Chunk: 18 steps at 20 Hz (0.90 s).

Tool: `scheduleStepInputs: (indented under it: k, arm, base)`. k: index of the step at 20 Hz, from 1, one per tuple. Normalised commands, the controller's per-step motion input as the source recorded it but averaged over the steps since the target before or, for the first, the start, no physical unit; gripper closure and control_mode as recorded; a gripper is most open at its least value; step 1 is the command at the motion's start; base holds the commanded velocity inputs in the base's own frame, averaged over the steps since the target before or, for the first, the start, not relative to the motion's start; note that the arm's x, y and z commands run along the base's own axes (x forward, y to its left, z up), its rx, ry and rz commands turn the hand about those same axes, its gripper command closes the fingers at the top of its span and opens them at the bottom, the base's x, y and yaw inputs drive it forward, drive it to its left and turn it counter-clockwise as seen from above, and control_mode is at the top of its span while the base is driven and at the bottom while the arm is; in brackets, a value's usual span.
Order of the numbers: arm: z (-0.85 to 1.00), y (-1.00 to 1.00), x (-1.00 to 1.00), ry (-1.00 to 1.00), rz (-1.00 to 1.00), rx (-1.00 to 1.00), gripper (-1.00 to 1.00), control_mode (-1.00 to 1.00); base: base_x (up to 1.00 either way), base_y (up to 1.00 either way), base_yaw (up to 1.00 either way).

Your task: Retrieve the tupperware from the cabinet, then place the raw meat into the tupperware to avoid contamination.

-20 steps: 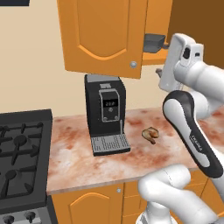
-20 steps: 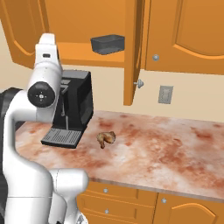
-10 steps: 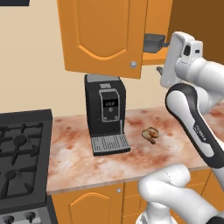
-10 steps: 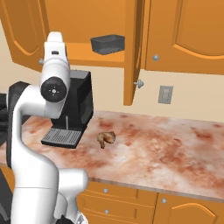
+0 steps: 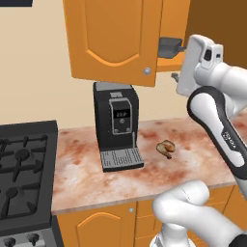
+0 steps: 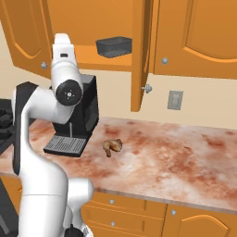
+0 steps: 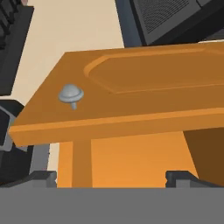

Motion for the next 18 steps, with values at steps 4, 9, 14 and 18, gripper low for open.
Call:
scheduleStepInputs:
  k: [4,9,14,18]
  arm:
    - [0.00,0.01,0.31,0.00,0.01,0.00,-1.00,-1.00]
    - [0.00,0.07,0.33,0.01,0.00,0.00,-1.00,-1.00]
    - [0.00,0.13,0.26,0.01,0.00,0.00,-1.00,-1.00]
    - [0.00,0.08,0.18,0.03,0.02,0.00,-1.00,-1.00]
  base:
    - [0.00,0.00,0.00]
    - [0.00,0.00,0.00]
    - [0.00,0.00,0.00]
    - [0.00,0.00,0.00]
